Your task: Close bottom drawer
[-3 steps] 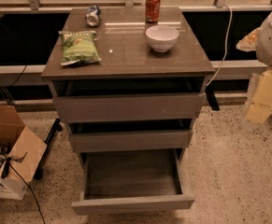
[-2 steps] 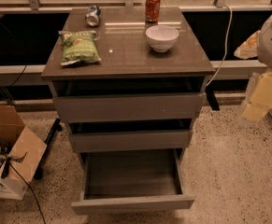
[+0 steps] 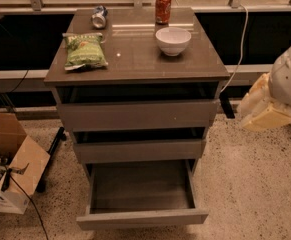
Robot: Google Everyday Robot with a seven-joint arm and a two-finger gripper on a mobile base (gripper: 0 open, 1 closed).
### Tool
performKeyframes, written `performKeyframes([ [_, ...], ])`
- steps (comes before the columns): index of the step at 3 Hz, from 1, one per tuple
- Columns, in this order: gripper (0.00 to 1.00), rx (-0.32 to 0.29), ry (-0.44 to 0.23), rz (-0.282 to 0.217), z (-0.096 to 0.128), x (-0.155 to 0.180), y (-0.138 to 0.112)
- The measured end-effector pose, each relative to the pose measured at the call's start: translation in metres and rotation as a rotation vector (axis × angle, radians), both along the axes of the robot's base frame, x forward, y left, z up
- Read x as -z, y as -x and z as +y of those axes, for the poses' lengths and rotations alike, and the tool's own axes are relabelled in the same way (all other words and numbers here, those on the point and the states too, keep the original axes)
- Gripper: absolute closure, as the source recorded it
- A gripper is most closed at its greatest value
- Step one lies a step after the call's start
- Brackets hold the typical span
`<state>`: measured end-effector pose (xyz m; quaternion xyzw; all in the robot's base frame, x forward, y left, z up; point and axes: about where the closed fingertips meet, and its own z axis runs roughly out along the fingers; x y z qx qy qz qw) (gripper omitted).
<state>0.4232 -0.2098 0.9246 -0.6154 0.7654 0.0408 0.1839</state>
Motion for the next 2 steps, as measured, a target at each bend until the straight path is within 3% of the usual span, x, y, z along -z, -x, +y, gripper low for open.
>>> performKeyframes([
  [1,0.86,-0.035,-0.086,0.048,-0.0014,0.0420,0.0052],
  [2,1.00,-0.040,-0.088,0.047,0.0001,0.0419,0.0057],
])
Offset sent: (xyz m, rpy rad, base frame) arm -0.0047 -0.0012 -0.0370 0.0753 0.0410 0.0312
